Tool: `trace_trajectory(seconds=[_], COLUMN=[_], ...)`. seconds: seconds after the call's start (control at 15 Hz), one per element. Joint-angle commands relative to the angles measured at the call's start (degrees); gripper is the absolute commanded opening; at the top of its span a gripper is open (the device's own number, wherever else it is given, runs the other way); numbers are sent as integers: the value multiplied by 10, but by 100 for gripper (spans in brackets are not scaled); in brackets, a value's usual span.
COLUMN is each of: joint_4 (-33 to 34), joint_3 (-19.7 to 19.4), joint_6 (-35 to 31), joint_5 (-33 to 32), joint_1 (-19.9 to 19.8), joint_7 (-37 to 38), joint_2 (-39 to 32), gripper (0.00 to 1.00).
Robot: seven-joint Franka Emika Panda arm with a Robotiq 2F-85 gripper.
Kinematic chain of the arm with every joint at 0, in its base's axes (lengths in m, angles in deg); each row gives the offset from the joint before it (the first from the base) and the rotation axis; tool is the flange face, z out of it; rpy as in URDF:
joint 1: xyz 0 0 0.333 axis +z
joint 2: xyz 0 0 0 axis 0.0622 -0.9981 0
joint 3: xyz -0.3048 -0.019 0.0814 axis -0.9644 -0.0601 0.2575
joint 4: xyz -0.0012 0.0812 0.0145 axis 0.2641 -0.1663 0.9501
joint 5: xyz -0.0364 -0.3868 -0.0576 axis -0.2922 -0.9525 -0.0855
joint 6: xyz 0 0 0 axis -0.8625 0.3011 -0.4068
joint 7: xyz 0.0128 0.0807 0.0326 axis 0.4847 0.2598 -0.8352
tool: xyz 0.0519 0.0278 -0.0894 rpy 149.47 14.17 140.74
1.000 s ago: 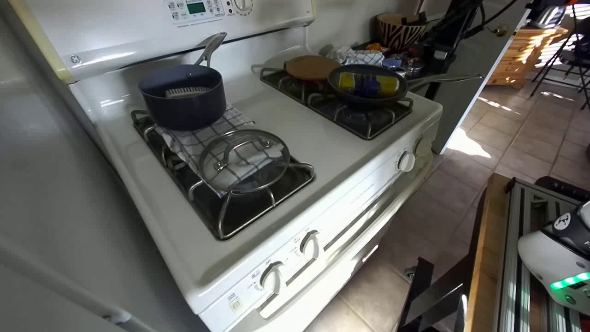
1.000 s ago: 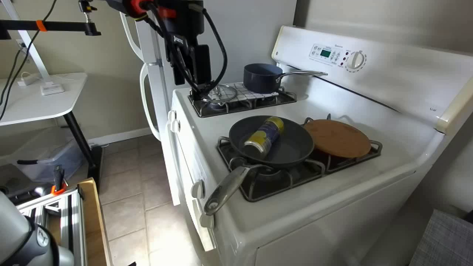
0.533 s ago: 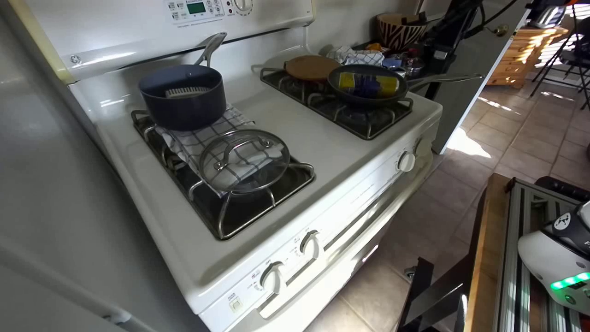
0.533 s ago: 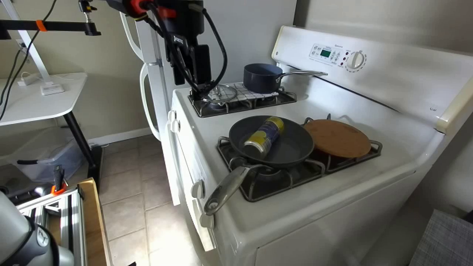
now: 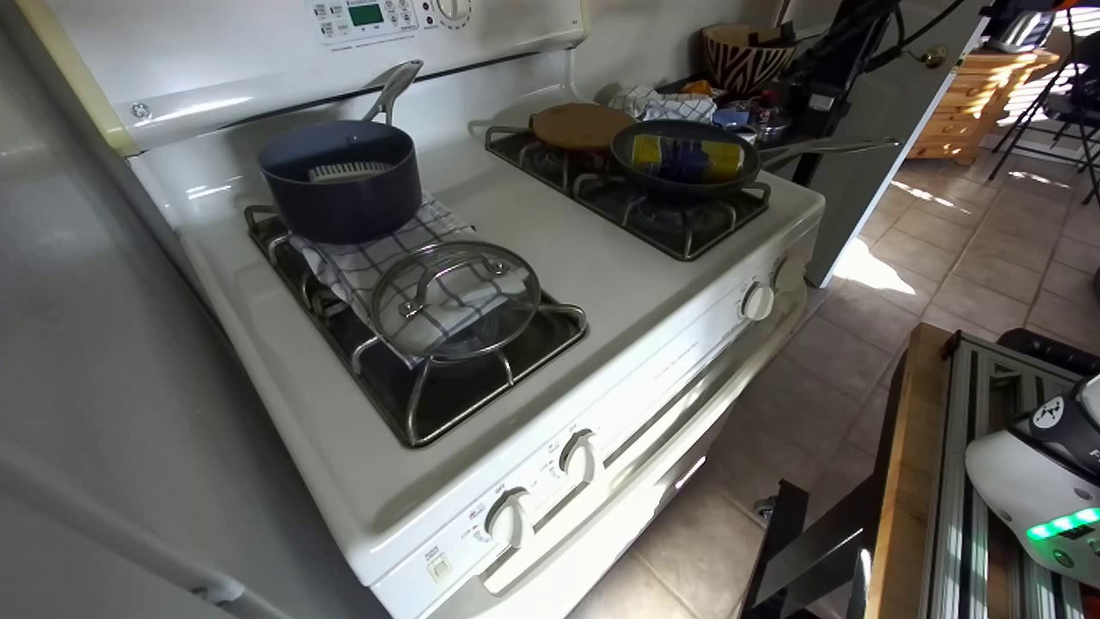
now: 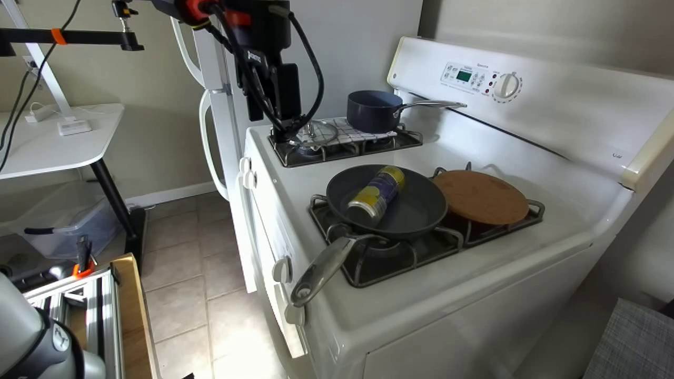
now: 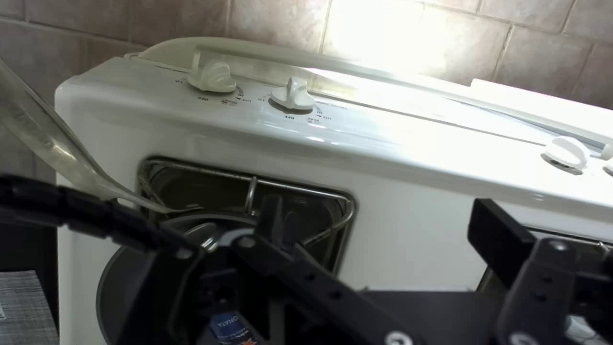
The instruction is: Move the can to the wooden mat on the top right stove plate
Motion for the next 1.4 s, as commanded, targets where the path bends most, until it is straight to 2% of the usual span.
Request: trace_trajectory(seconds=[0.0,0.27,0.47,0.67,0.8,0.87,0.93,1.13,1.33], joint_4=[6,37,100,149,176,190,153,185,186], joint_3=[-23,-91,-128,-109,-96,-89,-97,-83,-79], joint_6=[-23,-68,-84,-184,-276,-294,-266,-291,-292], joint_5=[7,-7,-17,-73,-97,-101,-78,-85,-97], joint_1=[1,8,5,-15,-21,-23,-21,-25,-28], joint_7=[-40,-222,-328,-324,-287,-265,-300,-279,-274], joint_2=[-11,-60,-134,-205,-256,-280,-227,-279,-282], gripper=[100,100,100,100,100,100,100,100,100])
